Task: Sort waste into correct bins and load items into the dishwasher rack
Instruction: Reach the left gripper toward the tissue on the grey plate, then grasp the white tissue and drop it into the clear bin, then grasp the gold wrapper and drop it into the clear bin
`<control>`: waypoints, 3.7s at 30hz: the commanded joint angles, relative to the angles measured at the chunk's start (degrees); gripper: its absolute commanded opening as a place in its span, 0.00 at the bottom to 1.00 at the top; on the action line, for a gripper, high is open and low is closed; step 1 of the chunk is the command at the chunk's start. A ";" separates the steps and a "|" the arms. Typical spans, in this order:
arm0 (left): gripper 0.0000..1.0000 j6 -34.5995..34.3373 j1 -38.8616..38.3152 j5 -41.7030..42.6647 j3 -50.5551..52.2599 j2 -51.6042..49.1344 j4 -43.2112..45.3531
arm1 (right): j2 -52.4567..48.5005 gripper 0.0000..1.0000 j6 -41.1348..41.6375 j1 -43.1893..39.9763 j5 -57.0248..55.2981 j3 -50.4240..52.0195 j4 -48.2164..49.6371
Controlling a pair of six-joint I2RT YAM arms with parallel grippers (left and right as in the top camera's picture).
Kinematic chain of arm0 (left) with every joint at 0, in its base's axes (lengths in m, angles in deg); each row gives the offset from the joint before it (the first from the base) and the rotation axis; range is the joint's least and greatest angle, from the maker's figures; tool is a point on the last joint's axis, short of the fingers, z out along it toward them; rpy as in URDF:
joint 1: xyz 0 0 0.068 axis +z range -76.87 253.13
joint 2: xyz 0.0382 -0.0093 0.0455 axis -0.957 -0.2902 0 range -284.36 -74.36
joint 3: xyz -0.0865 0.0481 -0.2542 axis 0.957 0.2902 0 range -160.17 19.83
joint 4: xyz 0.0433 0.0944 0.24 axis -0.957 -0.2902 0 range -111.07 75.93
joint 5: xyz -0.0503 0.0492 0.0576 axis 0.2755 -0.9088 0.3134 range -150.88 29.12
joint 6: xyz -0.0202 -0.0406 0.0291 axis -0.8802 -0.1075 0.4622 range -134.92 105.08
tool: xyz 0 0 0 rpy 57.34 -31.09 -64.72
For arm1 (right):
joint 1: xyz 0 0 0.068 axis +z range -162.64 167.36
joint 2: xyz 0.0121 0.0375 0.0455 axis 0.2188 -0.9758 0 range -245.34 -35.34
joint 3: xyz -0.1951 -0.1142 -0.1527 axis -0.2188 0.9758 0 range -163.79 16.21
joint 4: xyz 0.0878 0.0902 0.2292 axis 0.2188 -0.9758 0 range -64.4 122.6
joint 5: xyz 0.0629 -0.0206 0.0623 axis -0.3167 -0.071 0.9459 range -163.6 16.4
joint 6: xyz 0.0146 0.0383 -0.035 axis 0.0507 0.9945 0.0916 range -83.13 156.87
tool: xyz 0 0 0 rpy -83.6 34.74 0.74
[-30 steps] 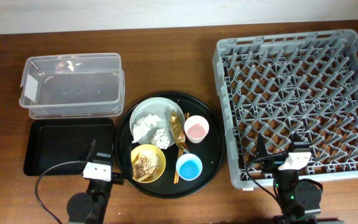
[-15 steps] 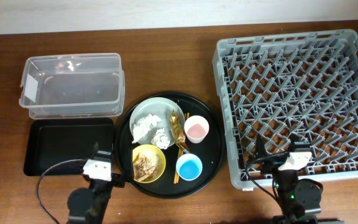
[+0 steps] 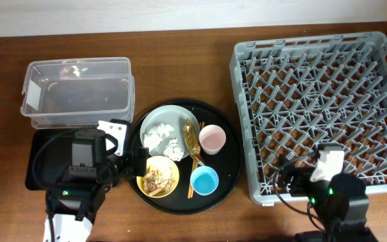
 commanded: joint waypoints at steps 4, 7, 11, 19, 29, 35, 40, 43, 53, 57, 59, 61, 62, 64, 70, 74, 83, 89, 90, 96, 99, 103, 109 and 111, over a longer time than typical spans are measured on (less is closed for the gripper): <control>0.99 -0.39 0.17 8.83 -1.66 -0.31 -4.46 | -19.87 0.99 0.59 0.26 1.79 -17.94 -14.23; 0.99 -0.39 0.17 9.68 -1.66 -0.31 -5.20 | -23.45 0.99 0.63 0.26 1.75 -17.94 -16.52; 0.99 -0.35 0.17 6.56 -6.40 -2.27 -4.92 | -23.39 0.98 0.61 0.26 1.75 -17.94 -18.05; 0.99 5.99 -7.26 -1.40 -18.53 -33.66 7.04 | -23.41 0.98 0.63 0.26 1.73 -17.94 -18.03; 0.02 5.92 -9.42 -5.73 -18.51 -48.30 10.99 | -23.41 0.99 0.63 0.26 1.73 -17.94 -18.03; 0.00 5.70 -5.44 -9.51 -24.09 -31.47 10.75 | -23.41 0.99 0.63 0.26 1.73 -17.94 -18.01; 0.01 5.73 1.81 -14.88 -24.09 -29.73 18.32 | -23.41 0.99 0.63 0.26 1.73 -17.94 -17.99; 0.55 5.70 5.77 -14.71 -24.09 -30.75 20.39 | -23.41 0.99 0.63 0.26 1.73 -17.94 -17.99; 0.99 -0.44 -12.09 0.76 -23.96 -34.75 -5.38 | -25.31 0.99 0.63 0.26 1.73 -17.94 -17.99; 0.99 -0.46 -16.94 0.22 -23.96 -45.72 -7.50 | -25.62 0.99 0.63 0.26 1.73 -17.94 -18.01; 0.95 -0.46 -17.20 0.35 -23.96 -47.82 -7.98 | -25.62 0.99 0.63 0.26 1.73 -17.94 -18.01; 0.46 -0.42 -17.18 0.11 -23.96 -49.68 -7.87 | -25.62 0.99 0.63 0.26 1.73 -17.94 -18.01; 0.26 -0.42 -17.18 0.13 -23.96 -49.72 -7.93 | -25.62 0.99 0.63 0.26 1.73 -17.94 -18.01; 0.17 -0.42 -17.11 0.13 -24.11 -49.70 -7.28 | -25.62 0.99 0.63 0.26 1.73 -17.94 -18.01; 0.00 -0.42 -12.81 -3.37 -31.63 -38.21 -7.93 | -25.62 0.99 0.63 0.26 1.73 -17.94 -18.01; 0.00 -0.42 -4.07 -10.21 -32.72 -28.85 0.07 | -25.62 0.99 0.63 0.26 1.70 -17.94 -17.99; 0.67 -0.39 7.74 -8.68 -32.72 -36.22 8.94 | -25.62 0.99 0.63 0.26 1.70 -17.94 -18.01; 0.99 -1.99 -3.23 3.91 -32.65 -36.44 -3.74 | -25.62 0.99 0.63 0.26 1.70 -17.94 -17.99; 0.99 -4.55 -4.92 4.04 -32.65 -36.94 -4.31 | -25.62 0.99 0.63 0.26 1.70 -17.94 -17.99; 0.99 -16.50 -14.34 3.82 -32.65 -45.55 -3.82 | -25.62 0.99 0.63 0.26 1.73 -17.94 -18.01; 0.99 -17.11 -17.46 3.85 -32.65 -50.77 -2.67 | -25.62 0.99 0.63 0.26 1.73 -17.94 -17.99; 0.81 -17.14 -20.17 3.78 -32.65 -56.61 -0.87 | -25.62 0.99 0.63 0.26 1.73 -17.94 -17.99; 0.24 -17.11 -20.15 3.72 -32.65 -59.47 -0.39 | -25.62 0.99 0.63 0.26 1.73 -17.94 -18.01; 0.02 -17.11 -20.11 2.93 -32.70 -59.43 -0.39 | -25.62 0.99 0.63 0.26 1.73 -17.94 -18.01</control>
